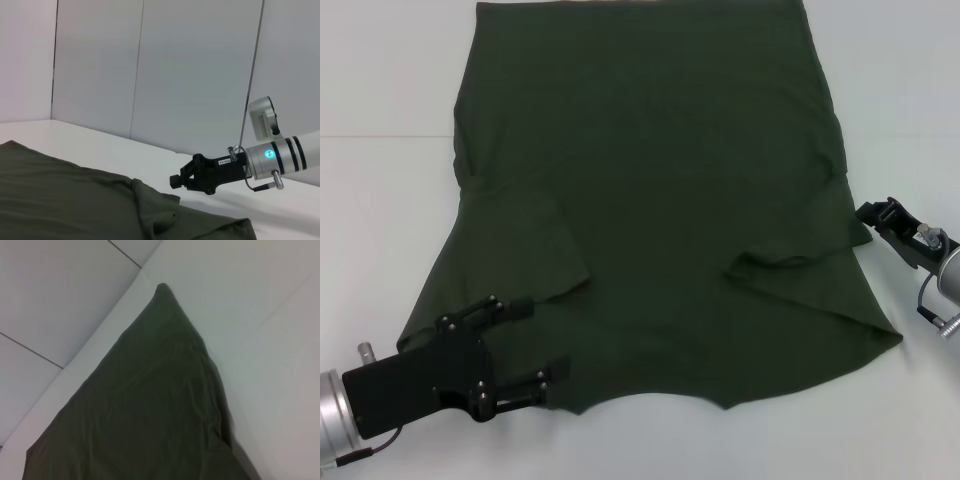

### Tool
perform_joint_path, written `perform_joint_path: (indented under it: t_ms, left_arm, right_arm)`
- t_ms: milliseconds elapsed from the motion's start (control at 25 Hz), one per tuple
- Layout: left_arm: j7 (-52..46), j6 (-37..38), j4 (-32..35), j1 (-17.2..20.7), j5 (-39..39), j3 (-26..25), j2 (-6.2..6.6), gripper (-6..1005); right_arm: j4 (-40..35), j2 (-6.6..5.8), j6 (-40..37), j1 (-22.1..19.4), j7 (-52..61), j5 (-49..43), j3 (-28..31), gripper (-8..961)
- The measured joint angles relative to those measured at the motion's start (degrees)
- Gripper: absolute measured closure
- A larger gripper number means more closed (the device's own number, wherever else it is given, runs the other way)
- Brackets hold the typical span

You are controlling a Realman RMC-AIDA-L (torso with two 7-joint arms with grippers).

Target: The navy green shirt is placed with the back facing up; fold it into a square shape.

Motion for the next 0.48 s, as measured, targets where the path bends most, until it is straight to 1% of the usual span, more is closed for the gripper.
perform_joint_path:
  t_ms: [40, 240, 480]
  left_arm:
    - [0.0, 0.0, 0.0, 0.0, 0.0, 0.0, 0.00, 111]
    - [0.0, 0.0, 0.0, 0.1, 0.0, 0.0, 0.00, 110]
    - [0.1, 0.0, 0.0, 0.1, 0.0, 0.0, 0.00, 110]
  right_arm:
    - [0.0, 0.00, 0.0, 0.0, 0.0, 0.0, 0.0, 916]
    - [0.0, 0.00, -0.8, -0.5, 0.0, 0.0, 0.2, 915]
    - [-0.7, -0.23, -4.0, -2.4, 0.2, 0.3, 1.2, 918]
